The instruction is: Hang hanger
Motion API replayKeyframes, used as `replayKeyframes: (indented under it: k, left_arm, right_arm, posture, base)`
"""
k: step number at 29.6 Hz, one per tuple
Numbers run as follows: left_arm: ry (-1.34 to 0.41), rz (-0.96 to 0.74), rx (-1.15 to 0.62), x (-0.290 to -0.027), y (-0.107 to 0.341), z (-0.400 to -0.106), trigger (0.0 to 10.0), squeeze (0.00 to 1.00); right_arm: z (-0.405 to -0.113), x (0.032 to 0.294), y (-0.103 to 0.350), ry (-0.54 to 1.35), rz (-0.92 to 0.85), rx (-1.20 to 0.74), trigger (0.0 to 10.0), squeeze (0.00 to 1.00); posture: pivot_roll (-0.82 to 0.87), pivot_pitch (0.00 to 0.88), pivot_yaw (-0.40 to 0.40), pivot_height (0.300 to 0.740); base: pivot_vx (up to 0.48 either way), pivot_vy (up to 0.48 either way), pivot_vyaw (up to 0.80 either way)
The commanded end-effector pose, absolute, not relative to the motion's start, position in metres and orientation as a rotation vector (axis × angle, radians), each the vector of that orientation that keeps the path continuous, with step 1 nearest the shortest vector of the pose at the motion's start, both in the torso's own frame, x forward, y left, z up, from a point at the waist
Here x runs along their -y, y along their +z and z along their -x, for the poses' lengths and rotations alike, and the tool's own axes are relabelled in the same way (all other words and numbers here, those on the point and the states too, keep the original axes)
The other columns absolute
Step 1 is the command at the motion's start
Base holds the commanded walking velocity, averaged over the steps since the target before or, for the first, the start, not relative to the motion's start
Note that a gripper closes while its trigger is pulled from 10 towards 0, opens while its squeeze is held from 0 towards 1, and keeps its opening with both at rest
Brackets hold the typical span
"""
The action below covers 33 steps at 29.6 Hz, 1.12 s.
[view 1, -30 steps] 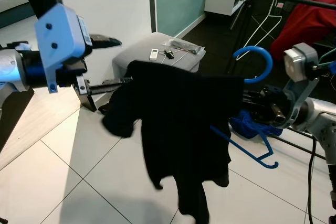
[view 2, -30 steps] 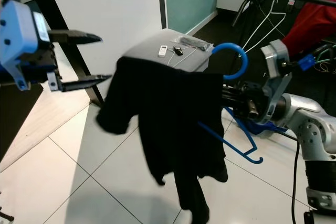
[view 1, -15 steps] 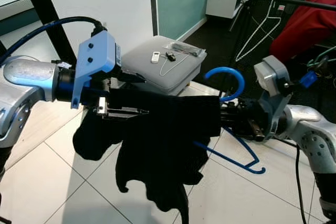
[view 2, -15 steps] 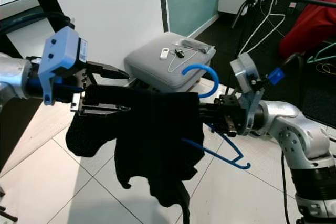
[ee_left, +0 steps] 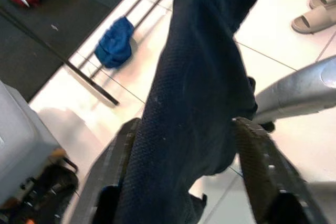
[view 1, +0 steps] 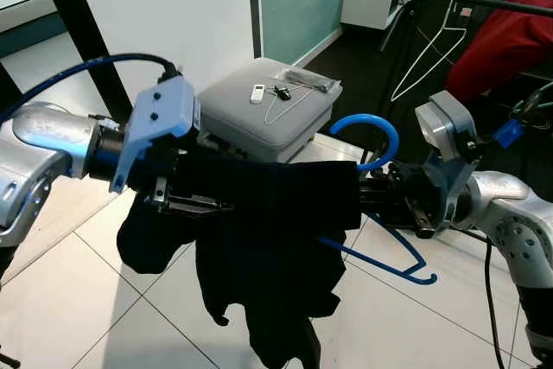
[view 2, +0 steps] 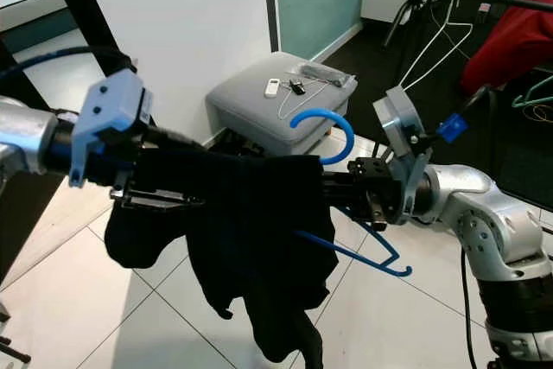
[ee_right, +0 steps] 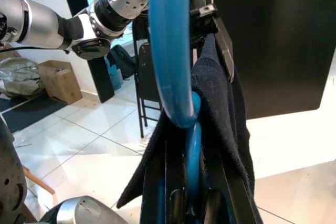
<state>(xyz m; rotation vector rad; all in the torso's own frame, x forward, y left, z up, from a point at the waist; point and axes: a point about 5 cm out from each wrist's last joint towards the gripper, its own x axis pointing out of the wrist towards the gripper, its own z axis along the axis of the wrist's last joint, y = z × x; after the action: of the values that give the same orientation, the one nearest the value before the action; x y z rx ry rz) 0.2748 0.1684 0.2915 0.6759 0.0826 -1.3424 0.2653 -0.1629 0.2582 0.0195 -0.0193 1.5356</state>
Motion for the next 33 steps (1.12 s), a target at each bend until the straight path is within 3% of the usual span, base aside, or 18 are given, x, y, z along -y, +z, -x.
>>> replayKeyframes:
  k: [1,3,4,24,25,31,33]
  left_arm:
    - [-1.326,-0.698,-0.144,-0.175,0.286,-0.276,1.6,0.0]
    - [-1.327,-0.696,-0.153,-0.175,0.283,-0.277,1.0,0.0]
    - [-1.33,-0.696,-0.161,-0.175,0.282,-0.277,0.0,0.0]
    - [-1.347,-0.692,-0.163,-0.177,0.283,-0.275,0.0,0.0]
    - [-1.346,-0.695,-0.159,-0.177,0.284,-0.275,0.0,0.0]
    - [-1.309,-0.705,-0.123,-0.179,0.285,-0.278,0.0,0.0]
    - [-1.255,-0.727,-0.092,-0.182,0.288,-0.283,0.0,0.0]
  right_arm:
    - [-0.261,0.158,0.27,1.572,0.011,0.077,10.0,0.0]
    - [-0.26,0.158,0.271,1.574,0.014,0.08,10.0,0.0]
    - [-0.259,0.157,0.272,1.575,0.016,0.084,10.0,0.0]
    - [-0.269,0.159,0.267,1.482,0.032,0.098,10.0,0.0]
    - [-0.271,0.161,0.267,1.474,0.007,0.088,10.0,1.0]
    - [-0.282,0.177,0.267,1.366,-0.061,0.123,10.0,1.0]
    - [-0.29,0.194,0.269,1.247,-0.108,0.175,10.0,1.0]
  posture:
    - [-0.05,0.049,0.07,0.74]
    - [-0.05,0.05,0.07,0.74]
    - [-0.05,0.05,0.071,0.74]
    - [-0.05,0.043,0.069,0.74]
    - [-0.06,0.041,0.069,0.74]
    - [-0.06,0.038,0.062,0.74]
    - [-0.06,0.041,0.058,0.74]
  base:
    - [0.0,0.0,0.0]
    - [0.0,0.0,0.0]
    - [0.0,0.0,0.0]
    - [0.0,0.0,0.0]
    - [0.0,0.0,0.0]
    - [0.0,0.0,0.0]
    - [0.0,0.0,0.0]
